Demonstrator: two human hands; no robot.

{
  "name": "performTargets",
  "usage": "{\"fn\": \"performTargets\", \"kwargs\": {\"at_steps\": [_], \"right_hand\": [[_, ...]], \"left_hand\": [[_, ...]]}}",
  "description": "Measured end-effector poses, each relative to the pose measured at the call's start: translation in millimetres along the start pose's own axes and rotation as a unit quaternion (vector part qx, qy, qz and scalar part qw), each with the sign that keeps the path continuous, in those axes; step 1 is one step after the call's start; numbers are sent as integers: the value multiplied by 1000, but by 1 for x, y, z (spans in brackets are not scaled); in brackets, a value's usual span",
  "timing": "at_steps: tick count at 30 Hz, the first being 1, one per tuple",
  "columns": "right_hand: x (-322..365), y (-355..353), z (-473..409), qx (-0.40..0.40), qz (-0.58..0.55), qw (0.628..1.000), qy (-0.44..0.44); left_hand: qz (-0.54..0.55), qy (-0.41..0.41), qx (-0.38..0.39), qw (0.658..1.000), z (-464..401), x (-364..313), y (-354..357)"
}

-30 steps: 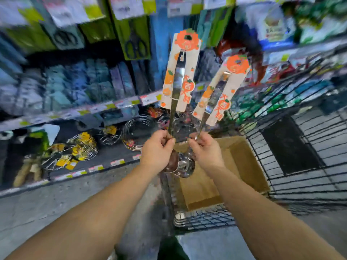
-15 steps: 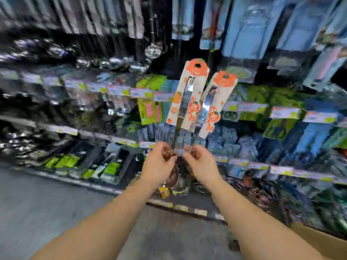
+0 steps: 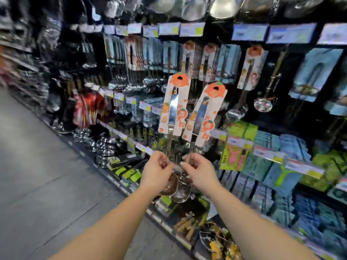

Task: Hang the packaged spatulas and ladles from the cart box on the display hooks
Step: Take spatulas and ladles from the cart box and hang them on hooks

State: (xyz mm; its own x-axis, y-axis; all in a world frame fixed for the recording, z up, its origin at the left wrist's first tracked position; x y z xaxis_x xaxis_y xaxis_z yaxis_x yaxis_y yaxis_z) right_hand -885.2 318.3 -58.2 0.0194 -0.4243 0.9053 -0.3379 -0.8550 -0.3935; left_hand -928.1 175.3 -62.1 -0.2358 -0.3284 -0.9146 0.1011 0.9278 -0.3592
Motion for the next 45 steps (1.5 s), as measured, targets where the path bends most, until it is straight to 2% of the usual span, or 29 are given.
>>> {"fn": "performTargets", "kwargs": {"at_steps": [5, 13, 20, 27, 34, 45], "right_hand": [[5, 10, -72, 25, 32, 999, -19], [-2, -3, -175, 8, 75, 997, -16], [-9, -8, -222, -36, 90, 995, -1], [16, 2, -276, -97, 107, 990, -1], [42, 18, -313, -161, 100, 982, -16], [56, 24, -336, -203, 93, 975, -22]], "left_hand": [[-15, 14, -27, 999, -69, 7, -6], [1, 13, -23, 1000, -174, 13, 14], [54, 26, 27, 998, -236, 18, 36], [91, 31, 72, 993, -306, 23, 25], [97, 95, 102, 985, -374, 28, 8], [127, 95, 152, 976, -411, 49, 16]]}}
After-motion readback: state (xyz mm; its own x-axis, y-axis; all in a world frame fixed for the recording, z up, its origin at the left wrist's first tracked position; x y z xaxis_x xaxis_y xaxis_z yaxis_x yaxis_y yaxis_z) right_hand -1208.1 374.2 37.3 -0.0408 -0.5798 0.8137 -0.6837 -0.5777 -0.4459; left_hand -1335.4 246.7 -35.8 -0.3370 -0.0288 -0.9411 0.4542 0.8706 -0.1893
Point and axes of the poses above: each hand's wrist, its own z-axis away from the middle knuckle, its own y-axis out of the palm, x = y × z, the point moved 2 cm from there along -z, towards the middle knuckle, and after that the axes turned 3 degrees about z, right-handed, at the moved point
